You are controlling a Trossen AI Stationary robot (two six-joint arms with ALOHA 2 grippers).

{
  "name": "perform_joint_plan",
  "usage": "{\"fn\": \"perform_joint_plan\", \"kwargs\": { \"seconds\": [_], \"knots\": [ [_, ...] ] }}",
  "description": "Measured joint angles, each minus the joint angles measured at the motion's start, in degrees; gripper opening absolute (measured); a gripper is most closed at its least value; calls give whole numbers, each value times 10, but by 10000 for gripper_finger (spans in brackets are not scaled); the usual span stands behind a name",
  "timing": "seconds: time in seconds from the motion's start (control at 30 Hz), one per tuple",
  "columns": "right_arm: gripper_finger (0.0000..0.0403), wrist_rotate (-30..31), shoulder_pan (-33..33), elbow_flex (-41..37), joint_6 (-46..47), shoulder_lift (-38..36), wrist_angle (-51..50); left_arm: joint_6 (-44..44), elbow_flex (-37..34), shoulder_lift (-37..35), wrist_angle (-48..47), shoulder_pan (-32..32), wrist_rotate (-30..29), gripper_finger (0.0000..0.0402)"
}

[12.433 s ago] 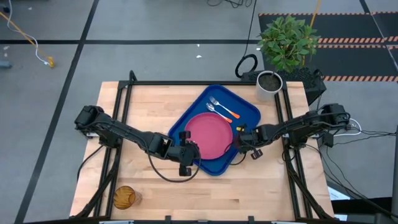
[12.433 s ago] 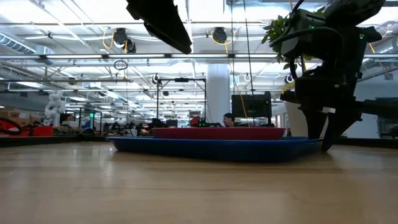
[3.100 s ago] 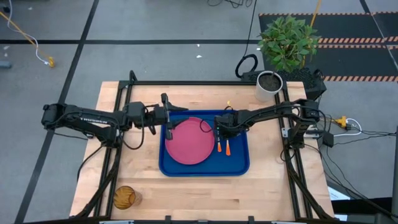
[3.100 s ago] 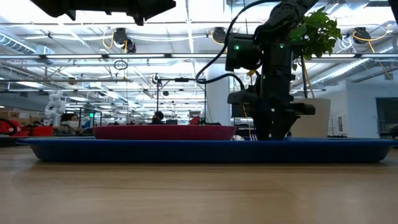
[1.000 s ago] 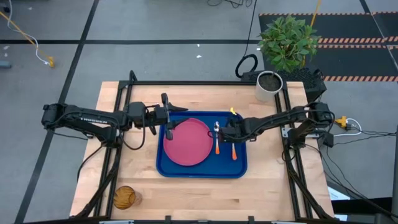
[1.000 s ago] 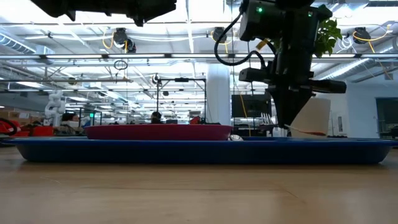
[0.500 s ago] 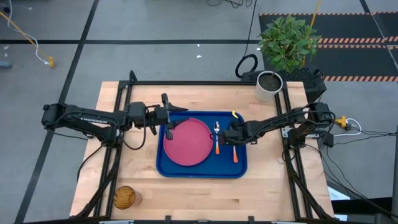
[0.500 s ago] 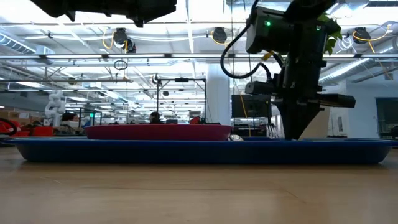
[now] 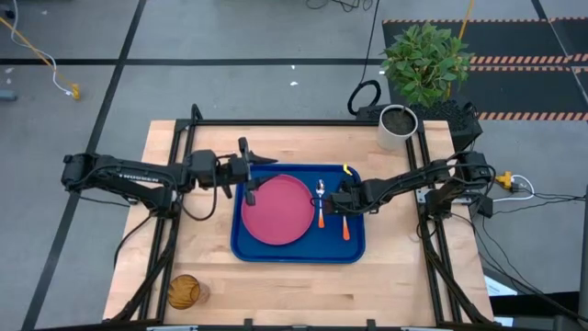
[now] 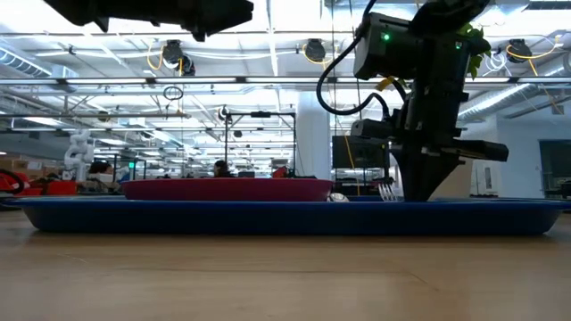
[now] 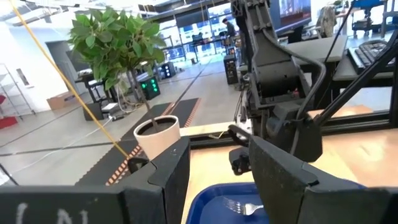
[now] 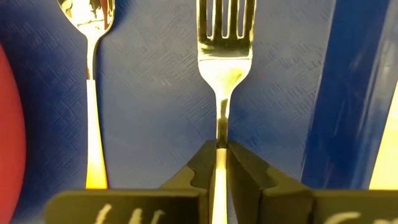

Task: Pick and place plate/cup/fork/spoon on tray
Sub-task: Adjust the fork, then adjust the spoon

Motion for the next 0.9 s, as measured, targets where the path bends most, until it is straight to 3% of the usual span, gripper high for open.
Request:
{"fn": "perform_joint_plan", "kwargs": {
  "seconds": [0.37,0.6,0.77,0.9],
  "knots": [
    [67,2,0,0,-3,-1,0,-2,0,0,-9,11,0,168],
    [80,13,-13,0,-31,-46,20,-1,0,0,-13,11,0,168],
    [81,73,-17,0,-134,-77,156,12,0,0,-20,20,-9,168],
    [80,58,-16,0,-278,-79,297,20,0,0,-30,36,-11,168]
  ]
}}
